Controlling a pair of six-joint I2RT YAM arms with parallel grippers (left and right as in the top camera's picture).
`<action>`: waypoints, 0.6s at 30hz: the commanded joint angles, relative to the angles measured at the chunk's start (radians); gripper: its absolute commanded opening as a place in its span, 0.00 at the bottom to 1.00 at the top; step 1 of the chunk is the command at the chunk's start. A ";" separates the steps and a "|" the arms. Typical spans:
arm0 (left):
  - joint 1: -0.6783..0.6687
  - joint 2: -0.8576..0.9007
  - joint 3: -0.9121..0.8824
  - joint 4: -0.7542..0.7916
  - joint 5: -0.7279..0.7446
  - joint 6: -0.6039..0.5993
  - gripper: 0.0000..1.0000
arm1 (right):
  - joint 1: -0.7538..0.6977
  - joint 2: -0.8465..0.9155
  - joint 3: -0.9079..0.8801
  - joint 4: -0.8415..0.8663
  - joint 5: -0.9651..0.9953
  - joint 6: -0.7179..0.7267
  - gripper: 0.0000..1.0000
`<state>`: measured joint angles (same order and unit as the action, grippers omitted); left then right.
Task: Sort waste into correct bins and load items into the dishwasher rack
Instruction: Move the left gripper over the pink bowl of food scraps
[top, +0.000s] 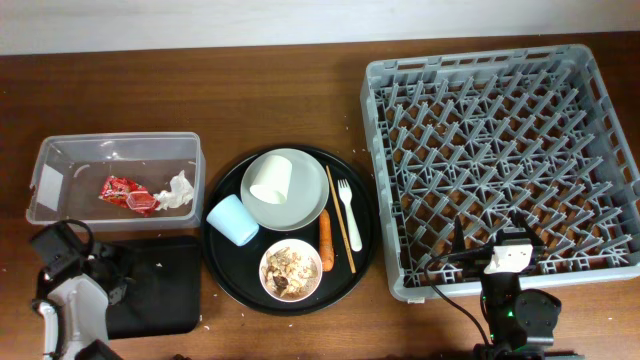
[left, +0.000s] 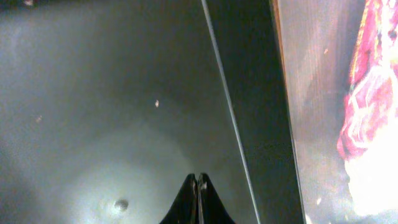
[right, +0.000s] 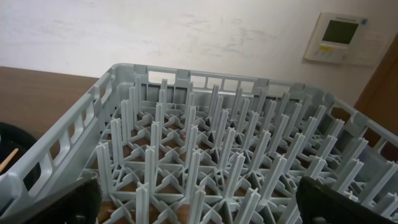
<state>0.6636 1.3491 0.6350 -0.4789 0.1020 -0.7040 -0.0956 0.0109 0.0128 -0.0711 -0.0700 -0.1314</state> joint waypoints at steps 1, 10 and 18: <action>0.005 0.041 -0.041 0.060 0.066 -0.007 0.00 | 0.004 -0.007 -0.007 -0.001 0.002 0.001 0.99; 0.005 0.122 -0.061 0.242 0.232 -0.006 0.01 | 0.004 -0.007 -0.007 -0.001 0.002 0.000 0.99; 0.005 0.122 -0.060 0.322 0.294 -0.005 0.01 | 0.004 -0.007 -0.007 -0.001 0.002 0.001 0.99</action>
<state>0.6636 1.4643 0.5797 -0.1711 0.3519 -0.7044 -0.0956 0.0109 0.0128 -0.0711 -0.0700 -0.1318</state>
